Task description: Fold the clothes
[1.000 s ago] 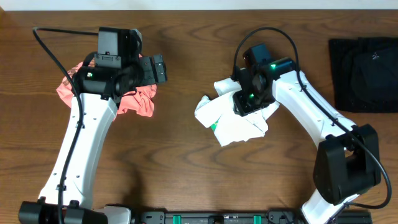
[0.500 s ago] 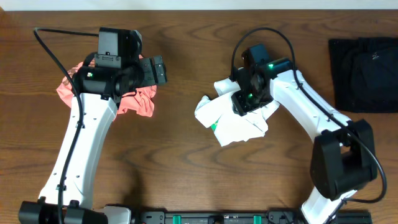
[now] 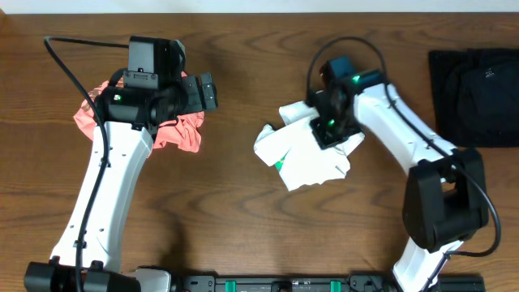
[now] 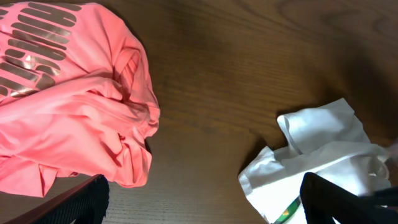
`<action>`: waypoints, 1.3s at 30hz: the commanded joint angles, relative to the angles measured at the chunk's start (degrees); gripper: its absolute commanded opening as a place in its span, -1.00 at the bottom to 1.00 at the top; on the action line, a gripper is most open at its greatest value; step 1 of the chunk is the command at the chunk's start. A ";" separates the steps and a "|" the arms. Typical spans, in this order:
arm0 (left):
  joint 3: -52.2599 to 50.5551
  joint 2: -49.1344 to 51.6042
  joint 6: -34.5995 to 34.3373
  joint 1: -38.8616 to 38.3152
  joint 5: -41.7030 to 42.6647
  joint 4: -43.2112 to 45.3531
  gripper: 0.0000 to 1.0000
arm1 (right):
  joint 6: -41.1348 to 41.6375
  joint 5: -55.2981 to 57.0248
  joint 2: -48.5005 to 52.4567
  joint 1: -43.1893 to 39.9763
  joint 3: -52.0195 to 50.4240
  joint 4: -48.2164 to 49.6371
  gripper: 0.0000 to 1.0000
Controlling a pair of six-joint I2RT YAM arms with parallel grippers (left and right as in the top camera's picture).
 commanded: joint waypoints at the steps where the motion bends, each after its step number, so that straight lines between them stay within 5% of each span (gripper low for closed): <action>1: -0.48 0.44 0.55 0.20 -0.55 -0.07 0.96 | 0.20 -0.07 -3.63 -3.28 5.16 -3.10 -0.97; 19: -0.48 0.44 1.16 0.20 -2.54 -0.04 0.96 | 6.60 4.17 -3.74 -10.40 -7.04 -7.21 -0.97; 22: -0.48 0.44 1.16 0.20 -2.51 -0.07 0.96 | 7.21 7.21 -3.74 -10.93 -7.50 -7.50 -0.23; 25: -0.48 0.44 1.16 0.20 -2.45 -0.09 0.96 | 7.17 7.48 -3.82 -11.30 -6.32 -7.65 0.15; 39: -0.46 -0.13 -1.36 2.16 -2.67 0.44 0.96 | 0.70 7.76 -4.66 -0.35 8.98 -2.75 0.36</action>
